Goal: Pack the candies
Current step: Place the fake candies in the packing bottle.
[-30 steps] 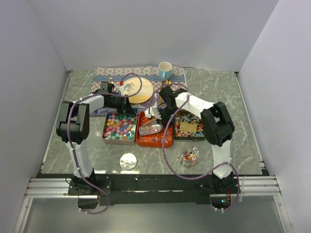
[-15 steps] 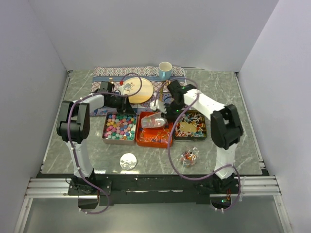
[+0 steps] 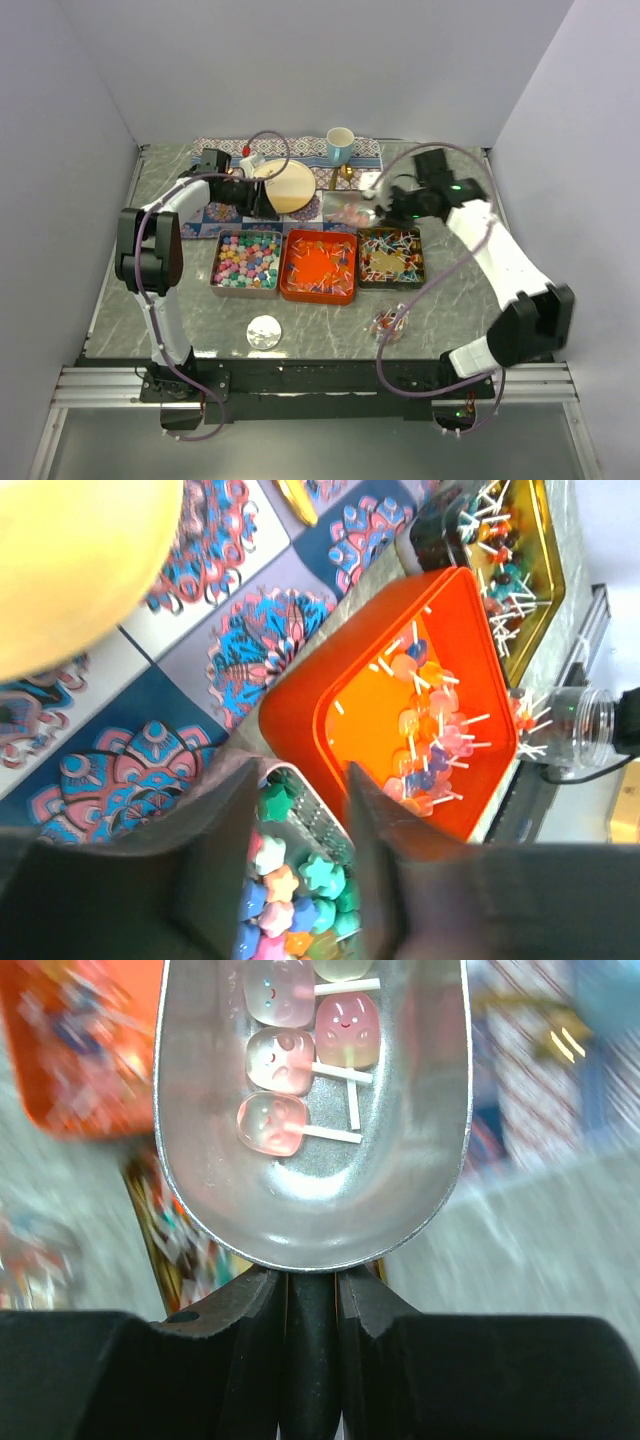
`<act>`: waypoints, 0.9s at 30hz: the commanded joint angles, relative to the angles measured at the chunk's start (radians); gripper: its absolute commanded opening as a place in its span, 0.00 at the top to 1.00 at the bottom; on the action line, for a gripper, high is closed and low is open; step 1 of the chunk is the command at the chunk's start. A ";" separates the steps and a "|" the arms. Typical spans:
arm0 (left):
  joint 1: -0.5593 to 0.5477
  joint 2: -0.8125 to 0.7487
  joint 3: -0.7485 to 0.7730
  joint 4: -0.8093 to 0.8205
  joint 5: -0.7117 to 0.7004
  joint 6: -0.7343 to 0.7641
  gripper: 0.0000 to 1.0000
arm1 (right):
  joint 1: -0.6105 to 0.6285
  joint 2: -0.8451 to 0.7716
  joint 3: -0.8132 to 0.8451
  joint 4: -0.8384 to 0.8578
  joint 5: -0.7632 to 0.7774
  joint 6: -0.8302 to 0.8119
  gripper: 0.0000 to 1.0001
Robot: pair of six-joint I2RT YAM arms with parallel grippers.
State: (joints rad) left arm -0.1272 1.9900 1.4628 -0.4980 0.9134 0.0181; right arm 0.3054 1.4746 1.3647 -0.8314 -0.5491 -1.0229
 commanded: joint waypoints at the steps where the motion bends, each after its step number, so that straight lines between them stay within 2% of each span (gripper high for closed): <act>1: 0.009 -0.094 0.062 -0.027 -0.021 -0.045 0.42 | -0.138 -0.172 -0.018 -0.170 0.035 -0.126 1.00; 4: 0.009 -0.131 0.071 -0.017 -0.033 -0.070 0.33 | -0.209 -0.284 -0.099 -0.290 0.106 -0.299 1.00; 5: 0.009 -0.149 0.067 -0.004 -0.031 -0.085 0.33 | -0.227 -0.337 -0.120 -0.337 0.124 -0.383 1.00; 8: 0.006 -0.155 0.065 0.013 -0.042 -0.095 0.33 | -0.272 -0.425 -0.187 -0.418 0.169 -0.489 1.00; 12: 0.006 -0.154 0.050 0.035 -0.065 -0.101 0.33 | -0.279 -0.519 -0.280 -0.452 0.184 -0.531 1.00; 18: 0.006 -0.172 0.033 0.059 -0.065 -0.122 0.34 | -0.281 -0.632 -0.424 -0.419 0.293 -0.635 1.00; 27: 0.006 -0.188 -0.018 0.101 -0.067 -0.138 0.36 | -0.278 -0.688 -0.420 -0.440 0.390 -0.741 1.00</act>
State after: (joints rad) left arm -0.1211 1.8591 1.4658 -0.4450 0.8471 -0.1009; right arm 0.0299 0.8127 0.9138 -1.2633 -0.2123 -1.6848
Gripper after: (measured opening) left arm 0.640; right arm 0.276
